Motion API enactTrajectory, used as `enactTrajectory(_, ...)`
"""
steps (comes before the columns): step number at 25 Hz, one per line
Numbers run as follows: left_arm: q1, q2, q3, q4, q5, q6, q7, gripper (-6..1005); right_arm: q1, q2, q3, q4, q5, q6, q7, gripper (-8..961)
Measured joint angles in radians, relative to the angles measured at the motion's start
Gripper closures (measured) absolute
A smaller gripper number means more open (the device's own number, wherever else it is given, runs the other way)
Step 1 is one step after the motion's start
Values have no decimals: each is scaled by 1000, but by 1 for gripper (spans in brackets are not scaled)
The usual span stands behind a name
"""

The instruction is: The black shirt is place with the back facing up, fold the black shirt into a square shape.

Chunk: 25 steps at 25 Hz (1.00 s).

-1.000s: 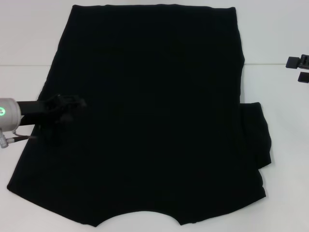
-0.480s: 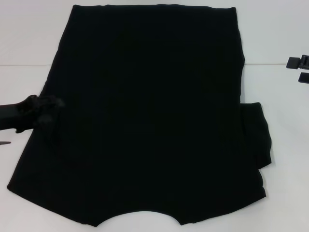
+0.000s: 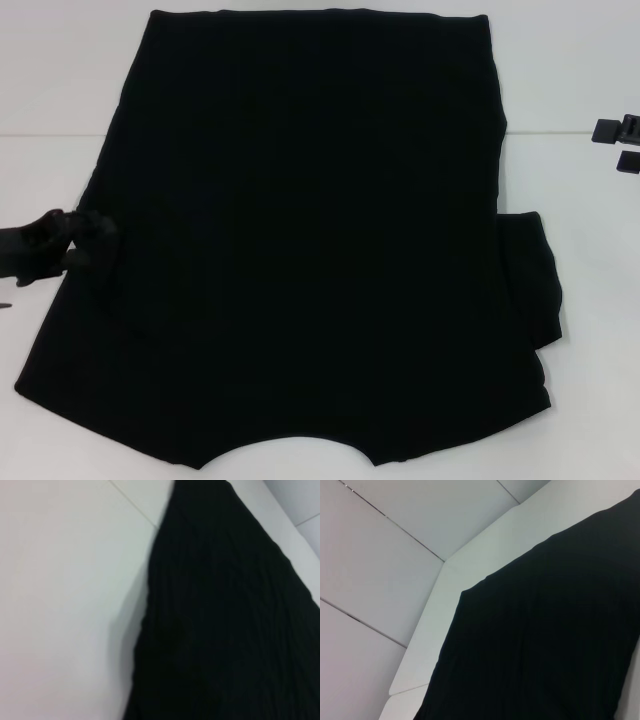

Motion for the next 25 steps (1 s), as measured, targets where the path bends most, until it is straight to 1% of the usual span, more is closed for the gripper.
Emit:
enactTrajectory(10, -9, -5, 6, -32, 29, -9, -2, 353, 3, 0, -3, 0, 0, 2, 2, 131)
enactTrajectory(14, -34, -10, 8, -60, 23, 4, 4, 353, 5, 0, -3, 0, 0, 2, 2, 132)
enactTrajectory(21, -112, -16, 16, -99, 4, 42, 24, 354, 7, 0, -3, 0, 0, 0, 0, 134)
enactTrajectory(24, -120, -12, 21, -88, -4, 88, 29, 354, 3, -1, -6, 0, 0, -3, -2, 135)
enactTrajectory(25, -115, -8, 21, -72, -13, 121, 32, 354, 0, -3, -9, -1, 0, -7, -2, 136)
